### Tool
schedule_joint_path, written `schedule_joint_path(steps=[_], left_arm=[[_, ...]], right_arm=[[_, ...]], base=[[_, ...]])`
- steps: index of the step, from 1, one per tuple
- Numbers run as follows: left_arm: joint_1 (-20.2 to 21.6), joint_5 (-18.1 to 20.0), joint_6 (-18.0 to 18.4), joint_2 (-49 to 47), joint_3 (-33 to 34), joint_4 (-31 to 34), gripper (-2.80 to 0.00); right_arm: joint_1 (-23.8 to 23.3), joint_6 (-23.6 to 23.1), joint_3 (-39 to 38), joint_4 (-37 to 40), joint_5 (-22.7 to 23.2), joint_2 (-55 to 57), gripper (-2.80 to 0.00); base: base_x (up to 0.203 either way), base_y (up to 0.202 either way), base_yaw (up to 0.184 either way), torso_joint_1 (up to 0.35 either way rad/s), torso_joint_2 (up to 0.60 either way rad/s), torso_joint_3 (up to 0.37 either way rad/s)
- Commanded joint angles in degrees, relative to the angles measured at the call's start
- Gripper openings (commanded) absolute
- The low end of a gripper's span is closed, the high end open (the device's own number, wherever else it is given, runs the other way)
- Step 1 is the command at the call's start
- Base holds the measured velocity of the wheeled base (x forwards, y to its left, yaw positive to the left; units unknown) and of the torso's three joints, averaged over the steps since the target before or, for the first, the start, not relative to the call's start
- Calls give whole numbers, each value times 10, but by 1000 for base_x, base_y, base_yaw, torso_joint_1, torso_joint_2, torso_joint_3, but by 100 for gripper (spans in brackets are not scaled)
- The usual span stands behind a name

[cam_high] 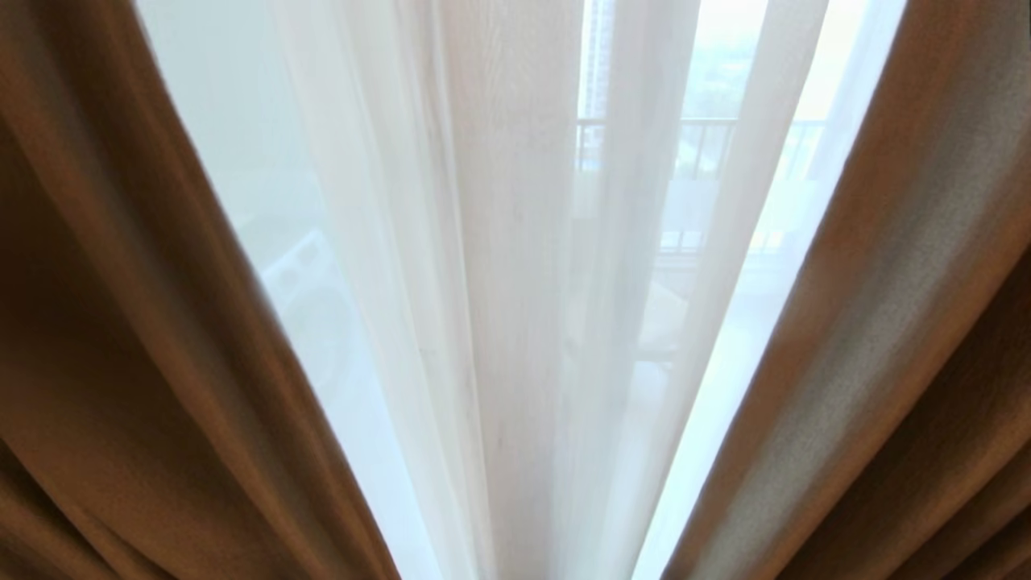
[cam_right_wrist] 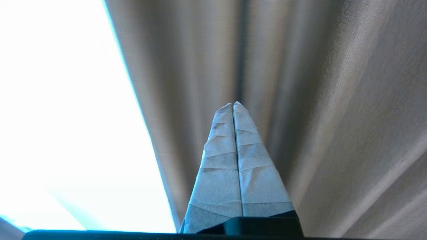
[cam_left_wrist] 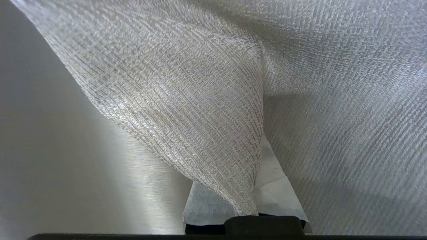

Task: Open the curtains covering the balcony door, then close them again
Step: Pull the outer curtains open on both sides

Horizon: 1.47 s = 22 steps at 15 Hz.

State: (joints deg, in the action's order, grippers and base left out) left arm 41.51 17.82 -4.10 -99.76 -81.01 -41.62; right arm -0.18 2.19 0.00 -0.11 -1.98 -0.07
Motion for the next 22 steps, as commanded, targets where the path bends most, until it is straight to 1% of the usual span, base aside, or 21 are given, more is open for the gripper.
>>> schedule_joint_path(steps=[1,2,4,10,11,14,17,19,22], left_arm=[[-23,1,0,37,30,-3,-280],[-31,0,0,45,40,-4,-280],[-33,1,0,56,57,-4,-280],[-31,-2,0,64,64,-3,-280],[-30,-2,0,67,70,-3,0],[-30,-6,0,91,99,-4,0],[-27,-9,-1,134,152,-3,0],[-27,-23,0,173,198,-3,0],[-27,-56,1,252,290,-2,0]], right_arm=[[0,0,0,-1,0,1,-280],[0,0,0,0,0,1,-280],[0,0,0,-1,0,1,-280],[0,0,0,0,0,1,-280],[0,0,0,-1,0,1,-280],[0,0,0,0,0,1,-280],[0,0,0,-1,0,1,-280],[0,0,0,0,0,1,-280],[0,0,0,-1,0,1,-280]], base=[[0,0,0,0,0,0],[0,0,0,0,0,0],[0,0,0,0,0,0],[0,0,0,0,0,0],[0,0,0,0,0,0],[0,0,0,0,0,0],[0,0,0,0,0,0],[0,0,0,0,0,0],[0,0,0,0,0,0]])
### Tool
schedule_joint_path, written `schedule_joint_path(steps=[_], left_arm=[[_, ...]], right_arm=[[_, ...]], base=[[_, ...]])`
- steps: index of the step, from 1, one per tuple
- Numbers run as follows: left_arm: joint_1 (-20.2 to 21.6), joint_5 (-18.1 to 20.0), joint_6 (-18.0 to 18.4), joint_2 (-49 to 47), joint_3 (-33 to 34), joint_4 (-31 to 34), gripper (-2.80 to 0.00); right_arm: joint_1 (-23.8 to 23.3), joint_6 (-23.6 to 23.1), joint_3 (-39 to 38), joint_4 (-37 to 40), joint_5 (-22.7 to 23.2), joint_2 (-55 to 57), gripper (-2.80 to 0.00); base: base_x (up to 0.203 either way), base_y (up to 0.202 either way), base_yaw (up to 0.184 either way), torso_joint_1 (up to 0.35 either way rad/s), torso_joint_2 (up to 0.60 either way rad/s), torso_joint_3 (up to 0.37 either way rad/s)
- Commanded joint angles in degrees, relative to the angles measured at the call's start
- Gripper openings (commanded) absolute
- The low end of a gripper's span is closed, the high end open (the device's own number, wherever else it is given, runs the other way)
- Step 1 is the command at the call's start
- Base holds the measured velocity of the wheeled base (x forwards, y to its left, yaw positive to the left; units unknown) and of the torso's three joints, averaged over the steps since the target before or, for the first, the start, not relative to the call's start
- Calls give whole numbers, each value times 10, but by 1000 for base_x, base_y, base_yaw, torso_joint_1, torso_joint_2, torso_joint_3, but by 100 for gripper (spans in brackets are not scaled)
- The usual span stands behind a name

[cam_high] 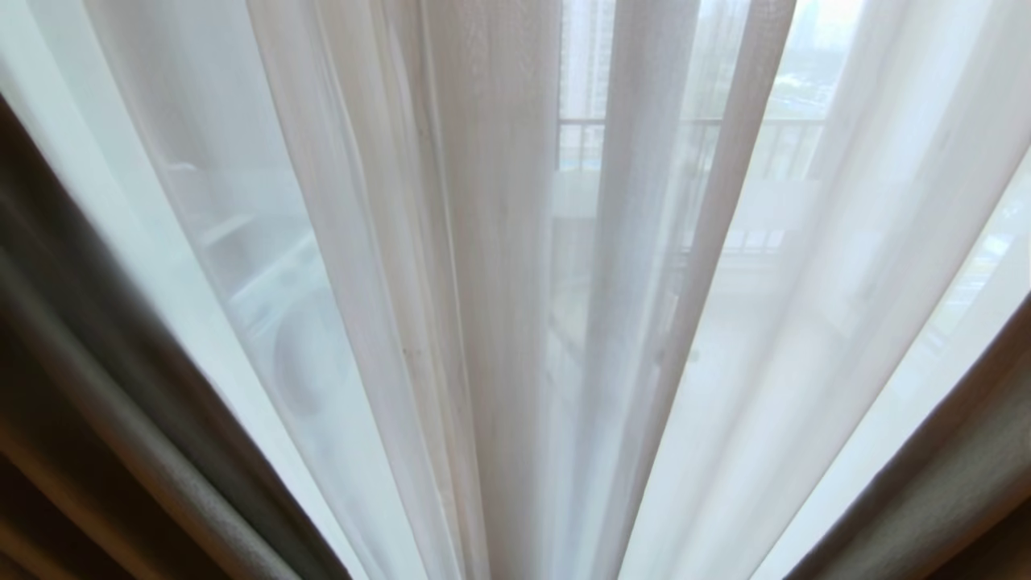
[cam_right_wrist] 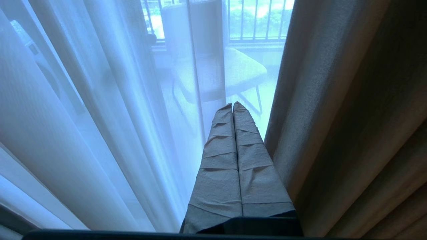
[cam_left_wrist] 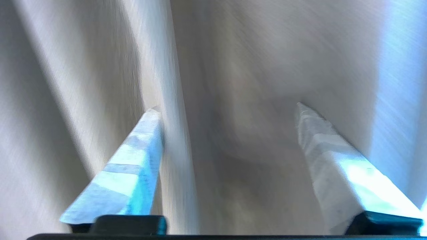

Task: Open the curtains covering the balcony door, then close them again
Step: Pull the outer curtains open on both sides

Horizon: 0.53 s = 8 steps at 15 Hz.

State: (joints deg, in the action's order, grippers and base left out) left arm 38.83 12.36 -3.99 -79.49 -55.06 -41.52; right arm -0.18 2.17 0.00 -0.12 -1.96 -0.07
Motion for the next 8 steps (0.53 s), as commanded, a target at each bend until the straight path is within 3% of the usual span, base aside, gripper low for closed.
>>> schedule_joint_path(steps=[1,4,6,7,8], left_arm=[[0,-12,0,71,57,-1,0],[0,-26,1,150,159,2,0],[-1,-24,1,168,182,2,0],[-1,-23,1,169,185,1,-280],[-2,-23,1,169,186,1,-280]], right_arm=[[0,0,0,0,0,1,-280],[0,0,0,-1,0,1,-280],[0,0,0,0,-1,1,-280],[0,0,0,0,-1,1,-280],[0,0,0,0,0,1,-280]], base=[[0,0,0,0,0,0],[0,0,0,0,0,0],[0,0,0,0,0,0],[0,0,0,0,0,0],[0,0,0,0,0,0]])
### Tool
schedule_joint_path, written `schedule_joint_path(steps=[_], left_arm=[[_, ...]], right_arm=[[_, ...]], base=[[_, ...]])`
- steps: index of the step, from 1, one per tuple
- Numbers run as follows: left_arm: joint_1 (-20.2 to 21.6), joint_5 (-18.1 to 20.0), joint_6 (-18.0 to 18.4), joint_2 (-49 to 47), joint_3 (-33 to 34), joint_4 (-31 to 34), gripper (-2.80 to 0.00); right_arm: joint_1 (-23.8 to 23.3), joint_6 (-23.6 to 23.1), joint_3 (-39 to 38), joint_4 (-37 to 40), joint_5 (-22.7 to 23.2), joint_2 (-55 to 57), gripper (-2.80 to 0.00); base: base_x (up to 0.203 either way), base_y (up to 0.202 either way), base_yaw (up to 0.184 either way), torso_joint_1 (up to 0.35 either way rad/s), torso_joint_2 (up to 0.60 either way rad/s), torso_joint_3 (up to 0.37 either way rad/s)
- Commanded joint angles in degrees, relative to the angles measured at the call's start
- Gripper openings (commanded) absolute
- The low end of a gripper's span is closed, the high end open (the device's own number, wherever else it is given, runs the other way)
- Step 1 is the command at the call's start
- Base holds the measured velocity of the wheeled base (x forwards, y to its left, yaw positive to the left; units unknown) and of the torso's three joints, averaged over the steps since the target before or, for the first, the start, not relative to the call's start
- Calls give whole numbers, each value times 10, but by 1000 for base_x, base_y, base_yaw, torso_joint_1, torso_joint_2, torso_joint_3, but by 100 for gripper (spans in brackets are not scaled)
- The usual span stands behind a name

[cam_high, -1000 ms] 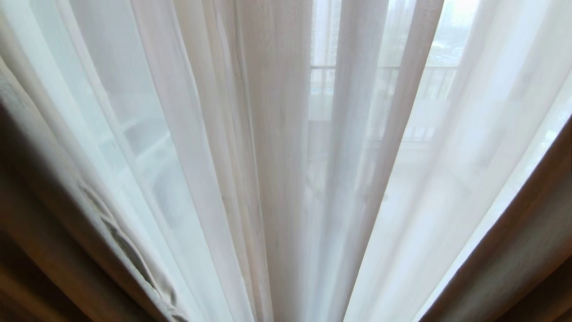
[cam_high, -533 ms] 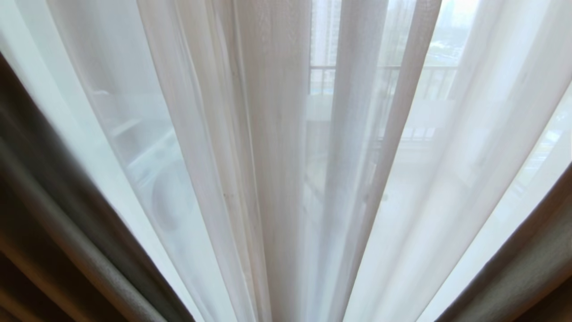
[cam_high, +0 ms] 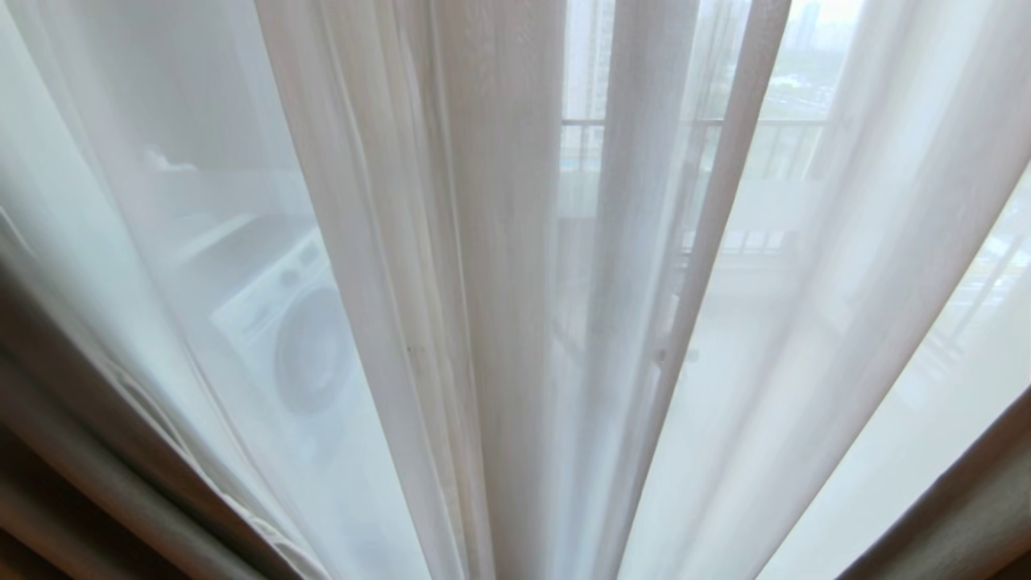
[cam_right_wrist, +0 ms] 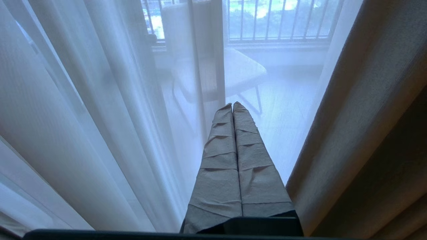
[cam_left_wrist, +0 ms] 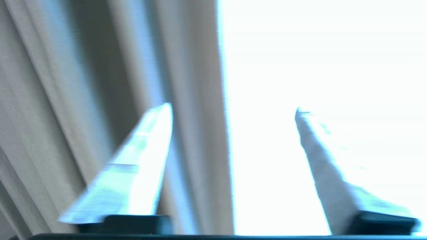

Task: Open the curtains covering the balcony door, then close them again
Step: Pull the outer curtains open on both sides

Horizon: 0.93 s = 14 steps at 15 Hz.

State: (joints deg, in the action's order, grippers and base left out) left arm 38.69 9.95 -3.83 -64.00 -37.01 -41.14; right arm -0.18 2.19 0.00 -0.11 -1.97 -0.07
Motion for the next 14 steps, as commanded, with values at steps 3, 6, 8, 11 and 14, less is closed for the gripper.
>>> schedule_joint_path(steps=[3,6,8,11,14], left_arm=[[0,2,-1,13,9,-2,-280],[0,2,-3,12,17,-3,-280],[0,1,-3,14,33,-8,-280],[1,1,-3,13,34,-4,-280],[-1,3,-3,15,52,-8,-280]], right_arm=[[0,0,0,-1,0,1,-280],[0,0,0,-1,0,1,-280],[0,0,0,-1,0,1,-280],[0,0,0,0,0,1,-280],[0,0,0,0,-1,1,-280]], base=[[0,0,0,0,0,0],[0,0,0,0,0,0],[0,0,0,0,0,0],[0,0,0,0,0,0],[0,0,0,0,0,0]])
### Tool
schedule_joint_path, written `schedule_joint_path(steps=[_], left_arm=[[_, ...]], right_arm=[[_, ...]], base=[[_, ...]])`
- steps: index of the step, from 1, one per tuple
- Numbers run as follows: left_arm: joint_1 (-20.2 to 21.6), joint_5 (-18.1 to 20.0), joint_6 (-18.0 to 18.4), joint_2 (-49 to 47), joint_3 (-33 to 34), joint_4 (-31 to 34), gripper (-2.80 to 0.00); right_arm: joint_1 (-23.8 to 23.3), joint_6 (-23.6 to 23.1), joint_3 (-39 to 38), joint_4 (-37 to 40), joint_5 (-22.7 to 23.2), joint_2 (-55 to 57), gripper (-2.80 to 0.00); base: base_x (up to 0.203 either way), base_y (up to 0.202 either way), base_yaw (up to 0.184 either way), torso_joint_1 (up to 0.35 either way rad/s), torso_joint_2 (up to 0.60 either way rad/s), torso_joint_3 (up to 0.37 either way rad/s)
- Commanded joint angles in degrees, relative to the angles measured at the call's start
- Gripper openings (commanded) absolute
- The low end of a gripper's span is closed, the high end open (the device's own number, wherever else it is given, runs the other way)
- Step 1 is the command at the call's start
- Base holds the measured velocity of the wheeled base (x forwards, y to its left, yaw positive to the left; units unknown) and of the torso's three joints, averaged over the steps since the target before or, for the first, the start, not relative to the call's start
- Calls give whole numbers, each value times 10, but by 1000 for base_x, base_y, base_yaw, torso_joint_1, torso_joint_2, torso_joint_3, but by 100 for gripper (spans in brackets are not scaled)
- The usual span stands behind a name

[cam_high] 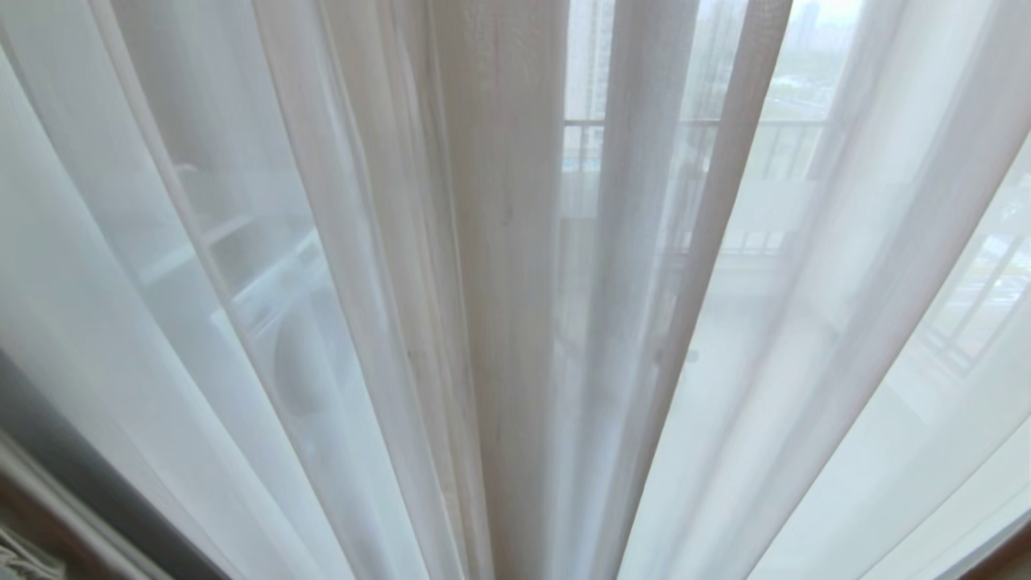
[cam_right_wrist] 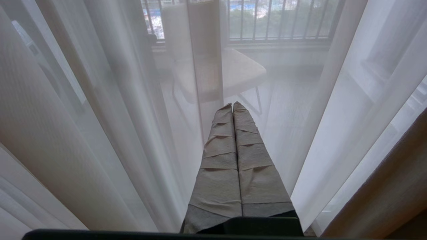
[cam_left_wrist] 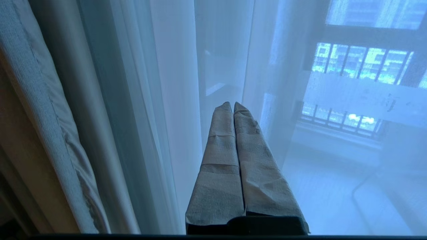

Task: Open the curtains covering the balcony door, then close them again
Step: Pull the outer curtains open on both sides

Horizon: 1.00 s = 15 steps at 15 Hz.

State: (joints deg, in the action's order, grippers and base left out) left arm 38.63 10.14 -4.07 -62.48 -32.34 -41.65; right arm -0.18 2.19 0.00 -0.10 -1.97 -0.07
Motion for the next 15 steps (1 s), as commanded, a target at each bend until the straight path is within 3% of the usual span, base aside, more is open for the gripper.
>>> schedule_joint_path(steps=[1,3,4,7,10,11,15], left_arm=[[-3,2,0,2,16,-1,-280],[-23,10,0,6,34,4,-280],[-61,11,0,7,38,6,-280],[-221,8,2,10,43,56,-280],[-361,-14,3,42,48,186,-280],[-383,-24,3,63,58,220,-280],[-388,-31,5,140,177,219,-280]], right_arm=[[0,0,0,-1,0,1,-280],[0,0,0,0,0,1,-280],[0,0,0,0,0,1,-280],[0,0,0,0,0,1,-280],[0,0,0,0,0,1,-280],[0,0,0,-1,0,1,-280],[0,0,0,0,0,1,-280]], base=[[0,0,0,0,0,0],[0,0,0,0,0,0],[0,0,0,0,0,0],[0,0,0,0,0,0],[0,0,0,0,0,0],[0,0,0,0,0,0],[0,0,0,0,0,0]])
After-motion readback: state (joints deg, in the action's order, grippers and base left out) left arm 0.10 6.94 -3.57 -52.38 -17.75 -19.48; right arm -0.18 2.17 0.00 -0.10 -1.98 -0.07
